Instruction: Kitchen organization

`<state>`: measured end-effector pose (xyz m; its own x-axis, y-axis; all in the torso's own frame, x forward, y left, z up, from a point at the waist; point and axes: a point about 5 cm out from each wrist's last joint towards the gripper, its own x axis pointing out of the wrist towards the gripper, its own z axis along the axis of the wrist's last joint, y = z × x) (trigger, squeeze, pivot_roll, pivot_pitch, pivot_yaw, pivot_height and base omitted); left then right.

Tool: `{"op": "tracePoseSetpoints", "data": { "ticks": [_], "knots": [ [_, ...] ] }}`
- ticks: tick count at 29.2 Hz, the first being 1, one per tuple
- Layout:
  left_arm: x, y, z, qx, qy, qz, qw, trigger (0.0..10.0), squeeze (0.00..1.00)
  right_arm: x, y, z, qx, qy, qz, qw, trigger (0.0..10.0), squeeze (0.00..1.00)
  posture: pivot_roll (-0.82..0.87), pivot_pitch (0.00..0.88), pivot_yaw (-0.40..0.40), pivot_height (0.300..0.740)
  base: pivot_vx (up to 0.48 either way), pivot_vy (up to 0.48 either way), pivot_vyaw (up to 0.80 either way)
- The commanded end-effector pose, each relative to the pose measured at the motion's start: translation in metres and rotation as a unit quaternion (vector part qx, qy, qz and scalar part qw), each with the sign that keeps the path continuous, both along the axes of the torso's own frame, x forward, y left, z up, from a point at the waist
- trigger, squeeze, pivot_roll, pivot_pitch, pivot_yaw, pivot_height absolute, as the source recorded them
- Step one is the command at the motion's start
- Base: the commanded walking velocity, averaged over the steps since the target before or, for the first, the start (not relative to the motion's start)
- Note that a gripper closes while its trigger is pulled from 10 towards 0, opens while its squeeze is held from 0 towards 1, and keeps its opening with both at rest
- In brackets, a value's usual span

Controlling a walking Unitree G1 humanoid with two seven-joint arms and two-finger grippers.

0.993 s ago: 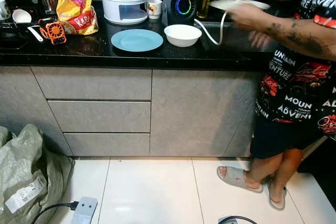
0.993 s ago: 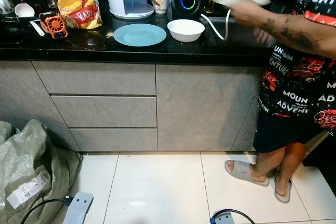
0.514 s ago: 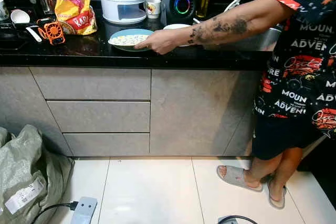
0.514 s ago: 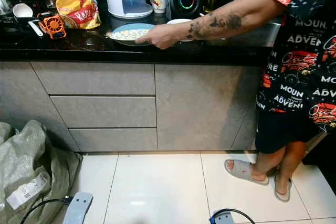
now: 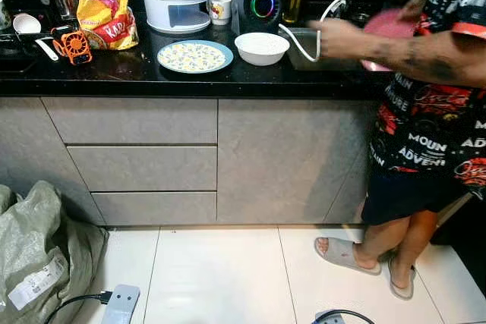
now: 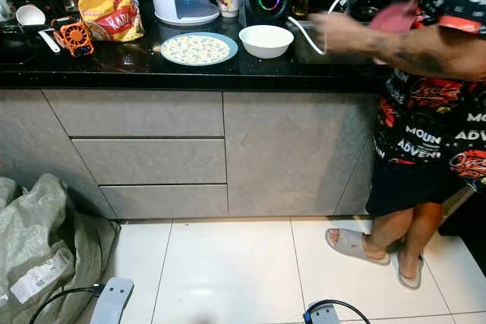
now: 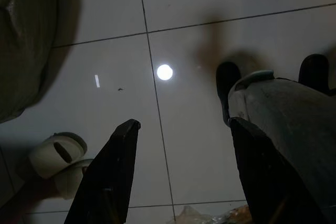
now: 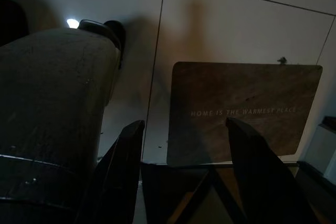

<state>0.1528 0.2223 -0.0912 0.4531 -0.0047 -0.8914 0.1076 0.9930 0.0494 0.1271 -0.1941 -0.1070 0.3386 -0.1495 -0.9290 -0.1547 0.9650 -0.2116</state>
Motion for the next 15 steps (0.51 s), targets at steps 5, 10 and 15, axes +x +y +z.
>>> {"op": "tracePoseSetpoints", "data": {
  "ticks": [5, 10, 15],
  "knots": [
    [-0.0031, 0.0106, 0.0011, 0.012, 0.005, 0.008, 1.000, 10.0, 0.00, -0.0019, 0.0043, -0.0012, 0.006, 0.003, -0.007, 1.000, 10.0, 0.00, 0.04, 0.038, 0.014, 0.740, 0.000, 0.000, 0.00],
    [-0.0013, 0.0131, 0.0025, 0.014, 0.001, 0.009, 1.000, 10.0, 0.00, -0.0046, 0.0043, -0.0020, 0.005, 0.006, -0.008, 1.000, 10.0, 0.00, 0.03, 0.050, 0.013, 0.740, 0.000, 0.000, 0.00],
    [-0.0009, 0.0133, 0.0026, 0.017, 0.006, 0.004, 1.000, 10.0, 0.00, -0.0065, 0.0037, -0.0024, 0.002, 0.003, -0.017, 1.000, 10.0, 0.00, 0.00, 0.062, 0.008, 0.740, 0.000, 0.000, 0.00]
  ]
}}
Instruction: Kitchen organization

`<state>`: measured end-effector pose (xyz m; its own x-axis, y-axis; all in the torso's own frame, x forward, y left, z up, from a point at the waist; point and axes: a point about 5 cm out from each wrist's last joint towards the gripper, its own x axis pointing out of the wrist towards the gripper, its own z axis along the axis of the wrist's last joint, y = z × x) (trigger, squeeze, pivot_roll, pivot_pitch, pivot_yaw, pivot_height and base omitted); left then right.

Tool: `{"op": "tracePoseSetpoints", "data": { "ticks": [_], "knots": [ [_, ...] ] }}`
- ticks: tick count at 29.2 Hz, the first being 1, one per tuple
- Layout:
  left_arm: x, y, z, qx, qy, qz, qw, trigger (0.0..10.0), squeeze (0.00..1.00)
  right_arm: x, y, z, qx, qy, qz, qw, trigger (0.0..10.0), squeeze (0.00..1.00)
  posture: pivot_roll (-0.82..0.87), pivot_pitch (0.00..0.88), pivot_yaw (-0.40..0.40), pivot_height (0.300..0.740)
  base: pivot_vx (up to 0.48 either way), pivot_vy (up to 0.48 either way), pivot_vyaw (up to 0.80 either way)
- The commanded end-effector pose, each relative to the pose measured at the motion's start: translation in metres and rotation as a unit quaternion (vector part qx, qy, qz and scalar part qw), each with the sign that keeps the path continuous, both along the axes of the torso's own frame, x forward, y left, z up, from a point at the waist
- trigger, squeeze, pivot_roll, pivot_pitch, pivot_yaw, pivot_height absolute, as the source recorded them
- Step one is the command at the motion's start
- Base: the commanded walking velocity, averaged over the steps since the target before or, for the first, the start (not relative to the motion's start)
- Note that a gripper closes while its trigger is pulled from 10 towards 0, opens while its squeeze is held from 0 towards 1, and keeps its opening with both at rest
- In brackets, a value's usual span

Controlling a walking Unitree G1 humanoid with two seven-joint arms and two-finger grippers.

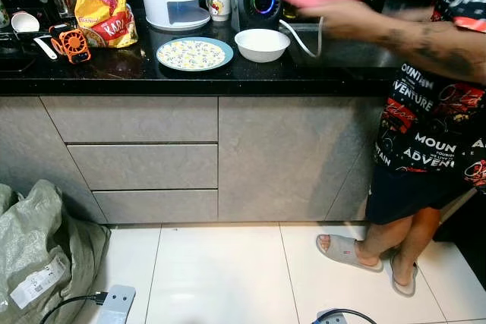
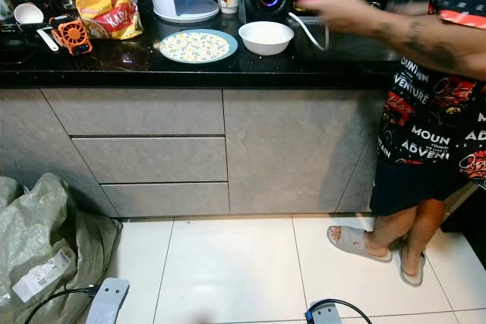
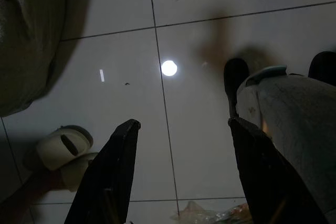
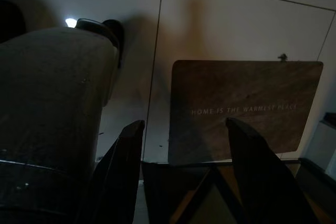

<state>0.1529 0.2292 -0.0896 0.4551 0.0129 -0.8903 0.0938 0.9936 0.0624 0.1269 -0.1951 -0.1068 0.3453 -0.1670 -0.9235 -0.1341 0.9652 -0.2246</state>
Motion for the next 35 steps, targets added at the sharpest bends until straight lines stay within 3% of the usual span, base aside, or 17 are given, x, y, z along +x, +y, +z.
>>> {"op": "tracePoseSetpoints", "data": {
  "ticks": [1, 7, 17, 35],
  "knots": [
    [0.001, 0.005, 0.001, 0.009, 0.006, -0.005, 1.000, 10.0, 0.00, -0.006, 0.005, -0.003, 0.009, 0.006, -0.013, 1.000, 10.0, 0.00, 0.00, 0.063, 0.008, 0.740, 0.000, 0.000, 0.00],
    [0.013, -0.003, 0.004, -0.001, -0.013, -0.005, 1.000, 10.0, 0.00, -0.003, 0.006, -0.002, 0.009, 0.006, -0.010, 1.000, 10.0, 0.00, 0.01, 0.067, 0.015, 0.740, 0.000, 0.000, 0.00],
    [0.003, -0.008, -0.001, -0.007, 0.003, -0.013, 1.000, 10.0, 0.00, 0.001, 0.007, -0.001, 0.016, 0.003, -0.014, 1.000, 10.0, 0.00, 0.01, 0.060, 0.015, 0.740, 0.000, 0.000, 0.00],
    [-0.002, -0.012, -0.003, -0.015, 0.010, -0.012, 1.000, 10.0, 0.00, 0.003, 0.007, 0.000, 0.021, 0.001, -0.002, 1.000, 10.0, 0.00, 0.05, 0.076, 0.006, 0.740, 0.000, 0.000, 0.00]
  ]
}}
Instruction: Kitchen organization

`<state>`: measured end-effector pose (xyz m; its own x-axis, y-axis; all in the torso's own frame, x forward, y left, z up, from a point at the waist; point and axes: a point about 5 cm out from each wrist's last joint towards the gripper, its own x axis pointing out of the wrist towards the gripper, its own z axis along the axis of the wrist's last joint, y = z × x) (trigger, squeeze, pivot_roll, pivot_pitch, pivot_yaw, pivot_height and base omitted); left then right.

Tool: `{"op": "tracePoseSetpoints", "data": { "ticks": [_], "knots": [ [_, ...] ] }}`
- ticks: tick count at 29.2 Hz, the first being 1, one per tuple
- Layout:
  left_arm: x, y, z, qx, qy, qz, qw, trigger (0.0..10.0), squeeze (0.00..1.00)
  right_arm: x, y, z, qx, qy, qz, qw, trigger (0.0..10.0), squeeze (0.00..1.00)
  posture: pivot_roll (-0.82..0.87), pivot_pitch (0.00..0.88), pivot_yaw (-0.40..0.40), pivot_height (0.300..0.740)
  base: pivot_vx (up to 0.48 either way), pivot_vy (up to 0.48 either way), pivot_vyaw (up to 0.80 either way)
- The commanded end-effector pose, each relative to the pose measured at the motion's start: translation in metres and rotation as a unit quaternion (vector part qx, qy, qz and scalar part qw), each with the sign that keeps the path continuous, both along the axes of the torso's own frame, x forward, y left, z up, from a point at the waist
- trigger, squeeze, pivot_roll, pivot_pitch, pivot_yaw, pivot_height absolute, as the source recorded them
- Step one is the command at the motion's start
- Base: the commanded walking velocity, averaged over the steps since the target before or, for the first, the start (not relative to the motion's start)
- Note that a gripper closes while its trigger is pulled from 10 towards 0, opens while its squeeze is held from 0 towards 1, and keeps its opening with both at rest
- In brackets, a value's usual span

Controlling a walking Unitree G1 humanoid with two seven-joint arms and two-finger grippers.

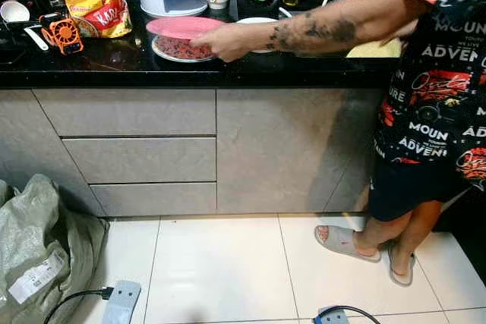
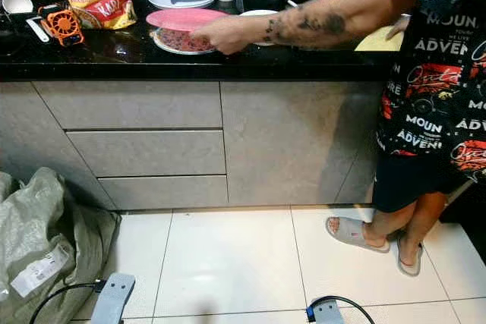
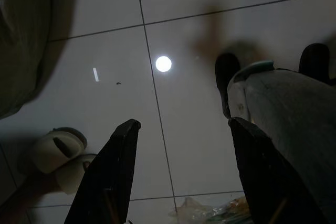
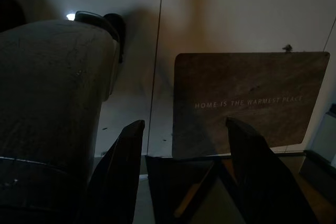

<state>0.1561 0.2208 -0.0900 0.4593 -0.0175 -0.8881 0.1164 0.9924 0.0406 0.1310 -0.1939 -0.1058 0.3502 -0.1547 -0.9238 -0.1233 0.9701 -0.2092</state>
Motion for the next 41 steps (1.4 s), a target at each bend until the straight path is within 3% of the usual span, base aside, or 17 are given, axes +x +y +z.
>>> {"op": "tracePoseSetpoints", "data": {
  "ticks": [1, 23, 41],
  "knots": [
    [-0.006, -0.004, -0.003, -0.004, 0.013, 0.000, 1.000, 10.0, 0.00, 0.000, 0.006, -0.001, 0.012, 0.005, 0.004, 1.000, 10.0, 0.00, 0.05, 0.073, 0.000, 0.740, 0.000, 0.000, 0.00],
    [-0.017, -0.014, -0.009, -0.013, 0.029, -0.005, 0.999, 10.0, 0.00, -0.001, 0.003, -0.001, 0.008, 0.010, 0.015, 1.000, 10.0, 0.00, 0.05, 0.086, -0.025, 0.740, 0.000, 0.000, 0.00],
    [-0.013, -0.010, -0.007, -0.008, 0.028, -0.008, 1.000, 10.0, 0.00, -0.001, 0.005, -0.001, 0.012, 0.011, 0.019, 1.000, 10.0, 0.00, 0.06, 0.082, -0.022, 0.740, 0.000, 0.000, 0.00]
  ]
}}
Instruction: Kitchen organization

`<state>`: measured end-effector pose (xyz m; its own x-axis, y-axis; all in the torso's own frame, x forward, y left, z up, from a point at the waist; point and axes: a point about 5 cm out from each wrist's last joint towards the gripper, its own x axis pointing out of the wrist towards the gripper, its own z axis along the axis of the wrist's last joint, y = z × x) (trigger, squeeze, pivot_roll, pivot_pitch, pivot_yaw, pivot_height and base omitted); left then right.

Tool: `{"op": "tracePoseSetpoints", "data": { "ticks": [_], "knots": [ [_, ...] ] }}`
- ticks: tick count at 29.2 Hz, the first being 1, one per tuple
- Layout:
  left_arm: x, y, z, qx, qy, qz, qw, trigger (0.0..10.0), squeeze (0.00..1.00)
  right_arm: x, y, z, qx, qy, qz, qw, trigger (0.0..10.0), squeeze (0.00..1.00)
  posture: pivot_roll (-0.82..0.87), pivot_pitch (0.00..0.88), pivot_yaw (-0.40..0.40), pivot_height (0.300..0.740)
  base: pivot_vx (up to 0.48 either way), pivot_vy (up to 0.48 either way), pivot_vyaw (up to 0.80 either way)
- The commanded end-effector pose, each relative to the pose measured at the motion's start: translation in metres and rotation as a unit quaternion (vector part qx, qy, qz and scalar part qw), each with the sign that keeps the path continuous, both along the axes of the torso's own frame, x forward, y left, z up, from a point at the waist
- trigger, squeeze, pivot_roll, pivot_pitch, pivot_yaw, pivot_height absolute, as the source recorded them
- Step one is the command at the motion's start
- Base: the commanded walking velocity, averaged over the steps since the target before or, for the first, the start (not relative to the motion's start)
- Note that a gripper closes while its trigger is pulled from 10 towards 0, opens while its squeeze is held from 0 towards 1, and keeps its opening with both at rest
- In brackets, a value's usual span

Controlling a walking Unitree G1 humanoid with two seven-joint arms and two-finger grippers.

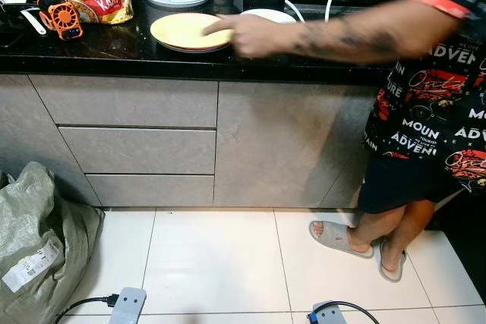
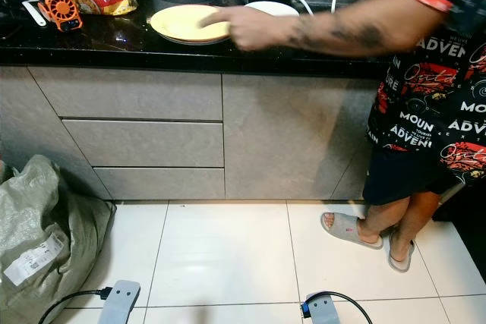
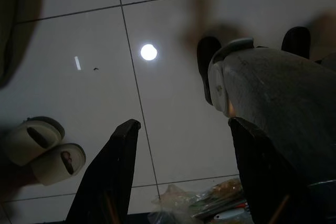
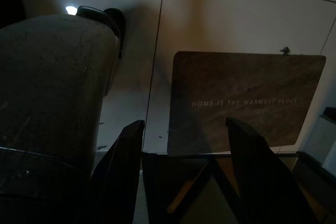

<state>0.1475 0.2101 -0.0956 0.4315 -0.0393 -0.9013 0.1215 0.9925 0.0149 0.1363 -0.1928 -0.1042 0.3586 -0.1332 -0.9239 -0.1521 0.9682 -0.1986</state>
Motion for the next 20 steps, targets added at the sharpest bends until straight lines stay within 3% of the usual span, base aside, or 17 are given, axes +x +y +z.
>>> {"op": "tracePoseSetpoints", "data": {
  "ticks": [1, 20],
  "knots": [
    [-0.0048, 0.0011, -0.0017, 0.004, 0.013, -0.006, 1.000, 10.0, 0.00, -0.0062, 0.0038, -0.0026, 0.007, 0.013, 0.004, 1.000, 10.0, 0.00, 0.06, 0.080, -0.023, 0.740, 0.000, 0.000, 0.00],
    [-0.0028, 0.0008, -0.0009, -0.003, 0.012, -0.012, 1.000, 10.0, 0.00, -0.0030, 0.0010, -0.0012, 0.005, 0.008, 0.000, 1.000, 10.0, 0.00, 0.05, 0.061, -0.015, 0.740, 0.000, 0.000, 0.00]
  ]
}}
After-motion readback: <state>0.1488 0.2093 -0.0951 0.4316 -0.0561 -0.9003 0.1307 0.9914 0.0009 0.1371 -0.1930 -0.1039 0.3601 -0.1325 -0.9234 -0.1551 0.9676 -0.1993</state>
